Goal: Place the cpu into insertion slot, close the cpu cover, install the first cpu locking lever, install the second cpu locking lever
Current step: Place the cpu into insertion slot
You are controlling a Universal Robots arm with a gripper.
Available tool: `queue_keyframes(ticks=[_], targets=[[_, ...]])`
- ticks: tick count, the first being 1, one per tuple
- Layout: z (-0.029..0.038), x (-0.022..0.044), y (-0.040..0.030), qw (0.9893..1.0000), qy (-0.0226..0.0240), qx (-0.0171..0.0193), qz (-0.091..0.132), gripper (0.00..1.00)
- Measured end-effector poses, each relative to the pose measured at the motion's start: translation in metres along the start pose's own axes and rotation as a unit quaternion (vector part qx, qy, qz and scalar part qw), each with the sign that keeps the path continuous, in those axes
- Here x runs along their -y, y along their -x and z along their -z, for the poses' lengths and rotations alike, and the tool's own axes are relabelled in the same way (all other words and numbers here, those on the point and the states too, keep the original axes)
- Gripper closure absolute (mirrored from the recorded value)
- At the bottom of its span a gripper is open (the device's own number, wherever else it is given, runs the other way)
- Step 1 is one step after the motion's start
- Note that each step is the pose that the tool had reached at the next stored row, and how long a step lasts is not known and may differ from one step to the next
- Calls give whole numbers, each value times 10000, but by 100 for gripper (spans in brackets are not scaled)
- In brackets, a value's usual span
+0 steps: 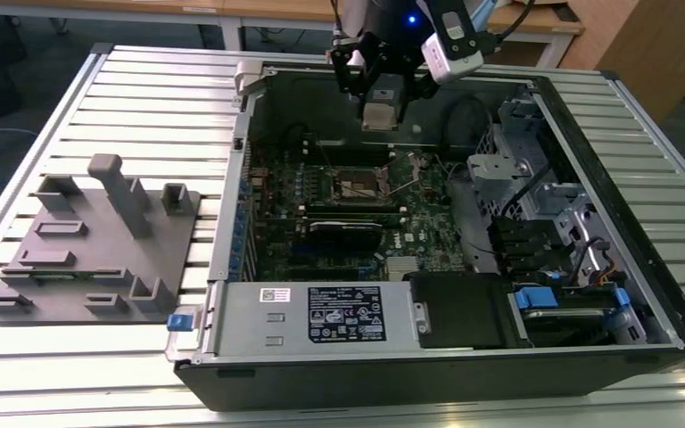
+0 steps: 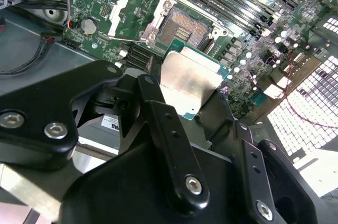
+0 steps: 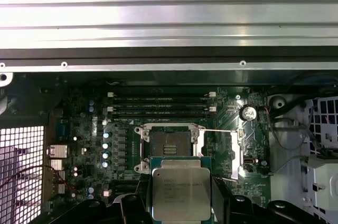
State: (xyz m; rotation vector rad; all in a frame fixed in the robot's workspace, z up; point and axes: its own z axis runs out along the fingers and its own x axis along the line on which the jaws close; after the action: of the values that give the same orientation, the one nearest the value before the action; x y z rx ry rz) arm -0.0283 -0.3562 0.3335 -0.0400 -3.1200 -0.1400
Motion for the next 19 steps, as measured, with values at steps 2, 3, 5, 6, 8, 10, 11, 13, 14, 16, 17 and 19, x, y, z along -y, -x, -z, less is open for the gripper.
queue_keyframes(ticks=[2,3,5,6,8,10,11,13,14,16,17,19], targets=[[-7,1,0,10000,0,0,0,46],[-9,1,0,10000,-1,0,0,46],[-45,4,1,10000,-1,0,0,46],[-72,7,1,10000,0,0,0,46],[-72,7,1,10000,0,0,0,46],[-72,7,1,10000,0,0,0,46],[-72,7,1,10000,0,0,0,46],[-74,7,1,10000,0,0,0,46],[-78,7,2,10000,1,1,0,46],[-92,9,1,10000,1,1,0,46],[-102,9,1,10000,0,1,0,46],[-126,12,0,10000,0,1,0,46]])
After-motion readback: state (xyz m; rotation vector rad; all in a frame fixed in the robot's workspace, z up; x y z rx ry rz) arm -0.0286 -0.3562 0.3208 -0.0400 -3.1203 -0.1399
